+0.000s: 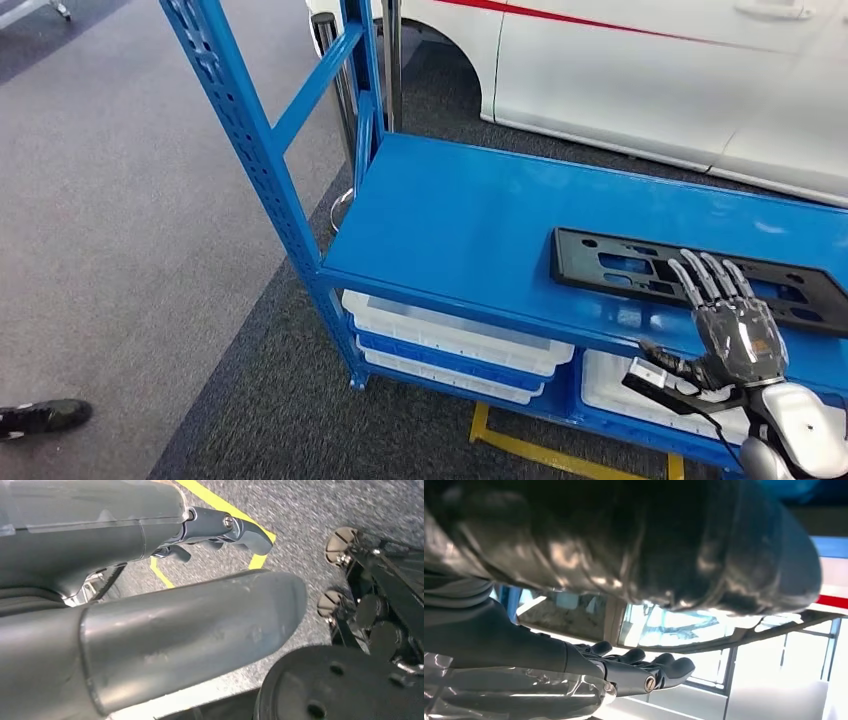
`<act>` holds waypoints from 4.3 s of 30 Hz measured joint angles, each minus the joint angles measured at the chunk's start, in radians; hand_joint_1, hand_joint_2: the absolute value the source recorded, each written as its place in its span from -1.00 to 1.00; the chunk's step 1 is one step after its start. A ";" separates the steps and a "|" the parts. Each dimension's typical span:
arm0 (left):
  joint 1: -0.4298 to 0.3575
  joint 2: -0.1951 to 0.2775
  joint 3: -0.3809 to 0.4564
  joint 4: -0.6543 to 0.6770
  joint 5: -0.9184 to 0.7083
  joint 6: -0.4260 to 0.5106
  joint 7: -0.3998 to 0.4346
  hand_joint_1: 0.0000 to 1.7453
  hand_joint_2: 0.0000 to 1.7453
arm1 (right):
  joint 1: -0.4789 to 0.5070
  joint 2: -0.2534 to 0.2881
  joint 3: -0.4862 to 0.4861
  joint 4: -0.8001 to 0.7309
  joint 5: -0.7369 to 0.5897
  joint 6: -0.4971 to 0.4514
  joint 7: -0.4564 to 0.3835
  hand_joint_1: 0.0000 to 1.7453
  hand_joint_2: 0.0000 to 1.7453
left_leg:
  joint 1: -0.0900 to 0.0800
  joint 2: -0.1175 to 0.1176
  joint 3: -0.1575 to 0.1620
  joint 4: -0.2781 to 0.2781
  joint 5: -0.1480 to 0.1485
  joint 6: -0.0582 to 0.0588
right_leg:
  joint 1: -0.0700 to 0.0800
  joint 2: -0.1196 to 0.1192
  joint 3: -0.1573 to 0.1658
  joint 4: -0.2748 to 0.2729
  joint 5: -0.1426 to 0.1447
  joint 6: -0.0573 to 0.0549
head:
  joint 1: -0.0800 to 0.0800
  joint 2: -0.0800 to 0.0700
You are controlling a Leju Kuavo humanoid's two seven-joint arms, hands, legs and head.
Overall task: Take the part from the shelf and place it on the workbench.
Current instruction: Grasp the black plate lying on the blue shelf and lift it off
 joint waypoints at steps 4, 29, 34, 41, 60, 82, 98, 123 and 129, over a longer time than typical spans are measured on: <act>0.002 -0.001 0.000 0.000 0.001 -0.001 0.001 -1.00 -1.00 | 0.001 0.000 0.011 0.009 -0.019 0.019 -0.009 -1.00 0.50 | 0.010 0.001 -0.132 0.207 -0.051 -0.014 | 0.001 -0.005 0.018 -0.001 -0.015 -0.007 | -0.001 0.000; 0.007 -0.007 0.004 0.000 -0.011 -0.006 0.002 -1.00 -1.00 | -0.038 0.047 0.044 0.067 -0.038 0.021 0.002 -1.00 1.00 | 0.004 -0.002 -0.038 -0.066 0.101 0.013 | 0.004 -0.003 0.054 -0.015 -0.038 0.024 | 0.000 0.000; 0.007 -0.005 0.004 0.000 -0.020 -0.018 0.002 -1.00 -1.00 | -0.090 0.087 0.050 0.142 -0.009 -0.011 0.017 -1.00 1.00 | 0.005 -0.001 -0.037 -0.067 0.102 0.013 | 0.005 -0.003 0.053 -0.013 -0.038 0.024 | 0.000 0.000; 0.009 0.002 0.004 0.000 -0.031 -0.025 0.000 -1.00 -1.00 | -0.146 0.119 0.055 0.247 0.020 -0.052 0.040 -1.00 1.00 | 0.005 -0.001 -0.037 -0.067 0.102 0.013 | 0.005 -0.004 0.053 -0.011 -0.039 0.024 | 0.000 0.000; 0.012 0.036 0.001 0.000 -0.075 -0.047 -0.102 -1.00 -1.00 | -0.254 0.166 -0.028 0.525 0.065 -0.165 0.113 -0.10 1.00 | 0.005 -0.001 -0.037 -0.067 0.102 0.013 | 0.005 -0.004 0.053 -0.011 -0.039 0.024 | 0.000 0.000; 0.019 0.039 0.005 0.000 -0.069 -0.058 -0.018 -1.00 -1.00 | -0.257 0.184 -0.046 0.582 0.075 -0.134 0.099 0.99 1.00 | 0.005 -0.002 -0.036 -0.067 0.103 0.013 | 0.005 -0.004 0.053 -0.011 -0.039 0.025 | 0.000 0.000; 0.029 0.044 0.009 0.000 -0.084 -0.076 -0.016 -1.00 -1.00 | -0.259 0.185 -0.046 0.617 0.060 -0.144 0.072 1.00 1.00 | 0.005 -0.002 -0.033 -0.067 0.102 0.013 | 0.005 -0.004 0.056 -0.011 -0.039 0.025 | 0.000 0.000; 0.044 0.063 0.041 0.000 -0.144 -0.100 -0.036 -1.00 1.00 | -0.133 0.176 -0.047 0.430 -0.006 -0.236 -0.074 1.00 1.00 | 0.005 -0.001 -0.034 -0.067 0.102 0.013 | 0.005 -0.003 0.054 -0.011 -0.039 0.025 | 0.000 0.000; 0.044 0.067 0.054 0.000 -0.152 -0.100 -0.037 -1.00 1.00 | -0.090 0.165 -0.044 0.306 -0.032 -0.211 -0.103 1.00 1.00 | 0.000 -0.001 -0.036 -0.063 0.099 0.017 | 0.000 -0.003 0.054 -0.013 -0.038 0.028 | 0.000 0.000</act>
